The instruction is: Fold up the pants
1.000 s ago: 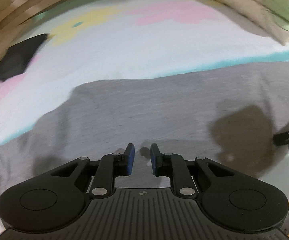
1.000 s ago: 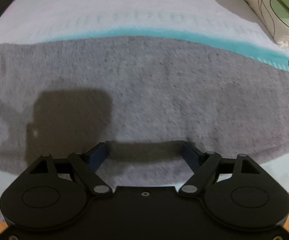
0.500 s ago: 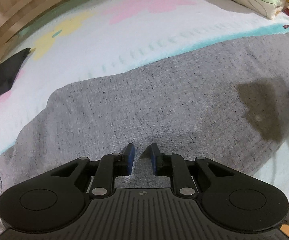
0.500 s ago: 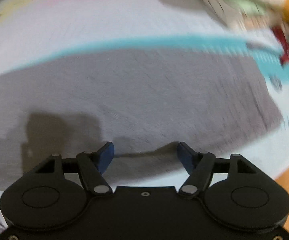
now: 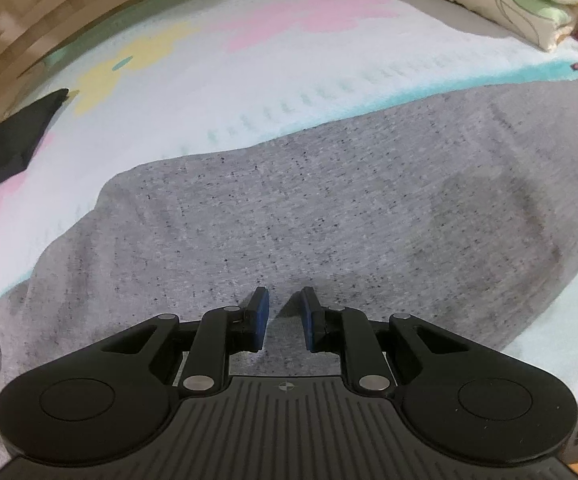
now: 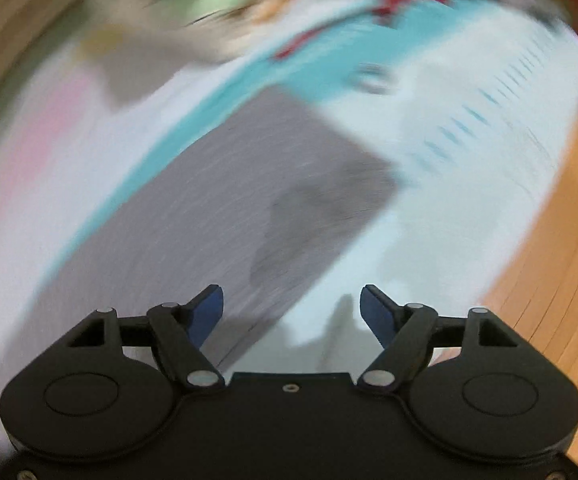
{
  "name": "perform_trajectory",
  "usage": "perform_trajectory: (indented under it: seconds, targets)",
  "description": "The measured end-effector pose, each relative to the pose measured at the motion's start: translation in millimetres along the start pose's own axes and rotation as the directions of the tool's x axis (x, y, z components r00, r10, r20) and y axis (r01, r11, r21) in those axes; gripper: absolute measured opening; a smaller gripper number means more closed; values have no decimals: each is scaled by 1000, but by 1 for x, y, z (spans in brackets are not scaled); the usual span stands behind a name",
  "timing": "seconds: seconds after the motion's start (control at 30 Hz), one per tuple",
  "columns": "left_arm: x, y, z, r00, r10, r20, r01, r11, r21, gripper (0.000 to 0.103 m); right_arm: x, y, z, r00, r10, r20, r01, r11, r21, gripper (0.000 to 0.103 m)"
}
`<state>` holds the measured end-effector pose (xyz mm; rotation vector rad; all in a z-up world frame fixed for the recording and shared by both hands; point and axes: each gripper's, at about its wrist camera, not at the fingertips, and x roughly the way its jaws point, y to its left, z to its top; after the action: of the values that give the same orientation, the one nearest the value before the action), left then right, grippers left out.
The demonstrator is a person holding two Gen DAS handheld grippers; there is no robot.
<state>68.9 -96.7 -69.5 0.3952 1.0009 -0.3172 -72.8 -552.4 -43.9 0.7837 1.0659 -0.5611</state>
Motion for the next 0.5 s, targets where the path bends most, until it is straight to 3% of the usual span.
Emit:
perform_trajectory:
  seconds: [0.07, 0.17, 0.3, 0.4, 0.5]
  targets:
    - [-2, 0, 4, 1000, -26, -8, 26, 1000, -17, 17, 9, -28, 12, 999, 34, 10, -35, 994, 105, 77]
    - [-6, -4, 10, 999, -45, -1, 45, 999, -23, 17, 22, -45, 21, 997, 69, 38, -74, 985, 154, 75]
    - [-10, -17, 19, 999, -51, 12, 51, 999, -6, 17, 21, -45, 15, 986, 155, 60, -163, 973, 162, 71]
    - [-11, -27, 29, 997, -80, 13, 80, 997, -13, 17, 29, -39, 18, 982, 166, 87, -177, 973, 147, 74]
    - [-10, -39, 44, 995, -96, 13, 96, 995, -4, 17, 36, -32, 26, 972, 194, 134, -209, 972, 107, 70]
